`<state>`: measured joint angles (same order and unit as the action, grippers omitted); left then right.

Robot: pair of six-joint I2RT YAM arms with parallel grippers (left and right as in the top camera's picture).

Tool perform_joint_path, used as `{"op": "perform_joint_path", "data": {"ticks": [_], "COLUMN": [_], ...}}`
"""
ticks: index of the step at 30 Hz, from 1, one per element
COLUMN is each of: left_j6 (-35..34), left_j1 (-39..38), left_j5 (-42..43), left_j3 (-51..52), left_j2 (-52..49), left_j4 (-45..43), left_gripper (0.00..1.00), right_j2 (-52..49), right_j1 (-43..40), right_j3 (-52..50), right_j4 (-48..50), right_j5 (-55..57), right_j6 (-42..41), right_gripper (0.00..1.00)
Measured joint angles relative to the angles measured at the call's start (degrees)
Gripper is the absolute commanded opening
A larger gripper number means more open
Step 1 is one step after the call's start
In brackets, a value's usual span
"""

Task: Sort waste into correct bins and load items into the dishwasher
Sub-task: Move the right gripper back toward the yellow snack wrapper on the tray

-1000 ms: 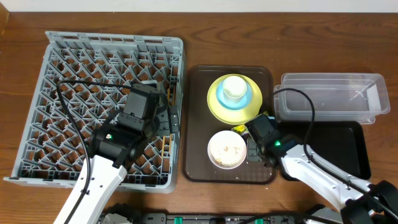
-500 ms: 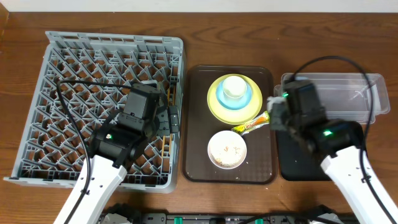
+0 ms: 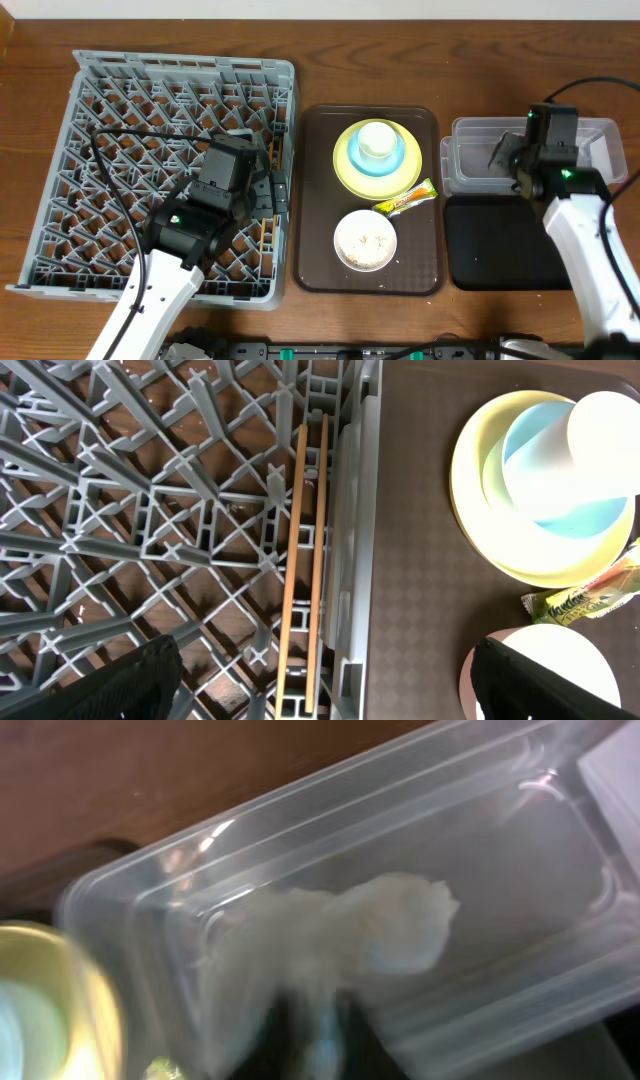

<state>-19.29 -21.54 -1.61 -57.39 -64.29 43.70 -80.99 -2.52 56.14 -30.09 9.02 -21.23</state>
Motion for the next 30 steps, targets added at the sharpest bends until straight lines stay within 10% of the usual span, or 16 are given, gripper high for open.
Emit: {"op": "perform_joint_path", "data": {"ticks": [6, 13, 16, 21, 25, 28, 30], "left_j6": [0.0, 0.0, 0.0, 0.0, 0.0, 0.0, 0.0], "left_j1": [0.0, 0.0, 0.0, 0.0, 0.0, 0.0, 0.0], "left_j5": [0.0, 0.0, 0.0, 0.0, 0.0, 0.0, 0.0], "left_j3": [0.0, 0.0, 0.0, 0.0, 0.0, 0.0, 0.0], "left_j2": [0.0, 0.0, 0.0, 0.0, 0.0, 0.0, 0.0], "left_j4": [0.02, 0.02, 0.0, 0.0, 0.02, 0.0, 0.0], "left_gripper": [0.93, 0.93, 0.93, 0.93, 0.93, 0.93, 0.93], "right_j2": [-2.4, 3.52, 8.26, 10.86, 10.58, 10.54, 10.54], "right_j1": [-0.92, -0.9, -0.68, 1.49, 3.69, 4.61, 4.61], "right_j3": [0.09, 5.2, 6.64, 6.73, 6.73, 6.73, 6.73], "right_j4": [-1.97, -14.95, -18.95, -20.26, -20.31, -19.1, -17.46], "right_j5": [-1.29, -9.68, -17.64, -32.59, -36.87, -36.3, -35.98], "right_j6": [2.14, 2.73, 2.36, 1.57, 0.7, -0.61, -1.11], "right_gripper": [0.76, 0.76, 0.99, 0.99, 0.71, 0.11, 0.01]}}
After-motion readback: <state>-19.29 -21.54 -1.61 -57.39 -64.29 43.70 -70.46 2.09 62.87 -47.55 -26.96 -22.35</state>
